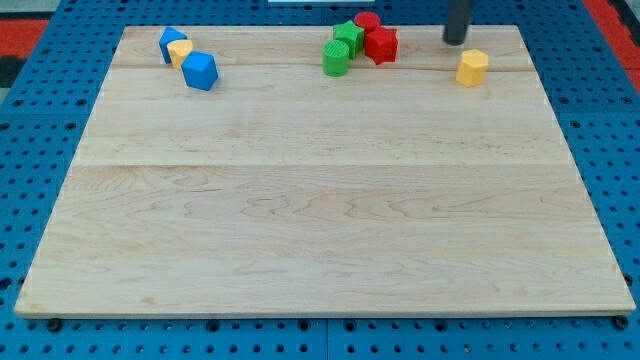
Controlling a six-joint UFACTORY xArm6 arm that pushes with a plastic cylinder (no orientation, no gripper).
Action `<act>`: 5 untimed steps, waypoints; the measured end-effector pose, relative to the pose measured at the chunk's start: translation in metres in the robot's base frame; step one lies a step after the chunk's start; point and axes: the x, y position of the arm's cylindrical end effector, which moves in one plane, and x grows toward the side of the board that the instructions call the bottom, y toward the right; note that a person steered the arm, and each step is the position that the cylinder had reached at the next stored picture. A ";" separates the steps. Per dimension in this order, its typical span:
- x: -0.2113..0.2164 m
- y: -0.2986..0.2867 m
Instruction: Push the yellow pentagon into the yellow heart
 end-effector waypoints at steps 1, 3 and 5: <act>0.019 0.032; 0.070 0.016; 0.078 -0.070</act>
